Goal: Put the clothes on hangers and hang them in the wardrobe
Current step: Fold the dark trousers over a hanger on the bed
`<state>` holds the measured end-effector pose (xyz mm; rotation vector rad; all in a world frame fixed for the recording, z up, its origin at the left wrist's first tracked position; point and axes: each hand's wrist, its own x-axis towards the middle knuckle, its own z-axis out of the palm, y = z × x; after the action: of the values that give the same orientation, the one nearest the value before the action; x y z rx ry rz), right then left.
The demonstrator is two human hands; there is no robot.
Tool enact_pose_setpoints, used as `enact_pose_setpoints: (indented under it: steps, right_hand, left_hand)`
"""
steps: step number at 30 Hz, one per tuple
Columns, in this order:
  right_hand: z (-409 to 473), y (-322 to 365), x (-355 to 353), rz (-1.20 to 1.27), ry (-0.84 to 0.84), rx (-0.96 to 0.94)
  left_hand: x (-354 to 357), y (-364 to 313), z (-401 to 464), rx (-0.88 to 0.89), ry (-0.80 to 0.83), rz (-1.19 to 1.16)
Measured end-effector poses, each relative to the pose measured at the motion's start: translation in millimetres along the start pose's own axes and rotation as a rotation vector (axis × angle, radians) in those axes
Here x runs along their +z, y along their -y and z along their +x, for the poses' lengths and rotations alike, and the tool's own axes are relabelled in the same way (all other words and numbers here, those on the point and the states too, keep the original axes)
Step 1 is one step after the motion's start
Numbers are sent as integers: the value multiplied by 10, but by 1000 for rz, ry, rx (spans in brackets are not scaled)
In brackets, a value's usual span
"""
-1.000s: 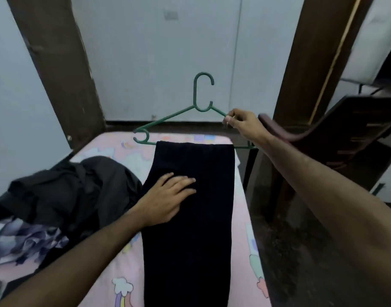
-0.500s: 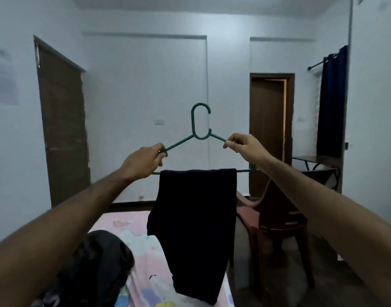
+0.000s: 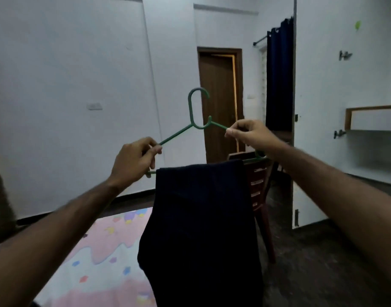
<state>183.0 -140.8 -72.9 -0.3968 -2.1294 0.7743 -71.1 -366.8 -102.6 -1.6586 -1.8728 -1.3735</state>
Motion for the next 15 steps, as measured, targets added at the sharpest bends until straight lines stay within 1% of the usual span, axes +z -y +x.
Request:
enact_pose_setpoints:
  steps: [2, 4, 7, 11, 15]
  right_hand:
    - [348, -281, -273, 25, 35, -1]
    - [681, -456, -623, 52, 32, -6]
    - [1095, -568, -1321, 83, 3, 44]
    - [1576, -354, -2490, 83, 60, 140]
    - [2120, 8, -3556, -3, 78, 197]
  left_hand:
    - [275, 57, 466, -15, 55, -124]
    - [461, -20, 998, -34, 149, -226]
    - [682, -414, 1869, -74, 321, -286]
    - [929, -1143, 2923, -49, 457, -324]
    - [1116, -1831, 3758, -23, 450, -430]
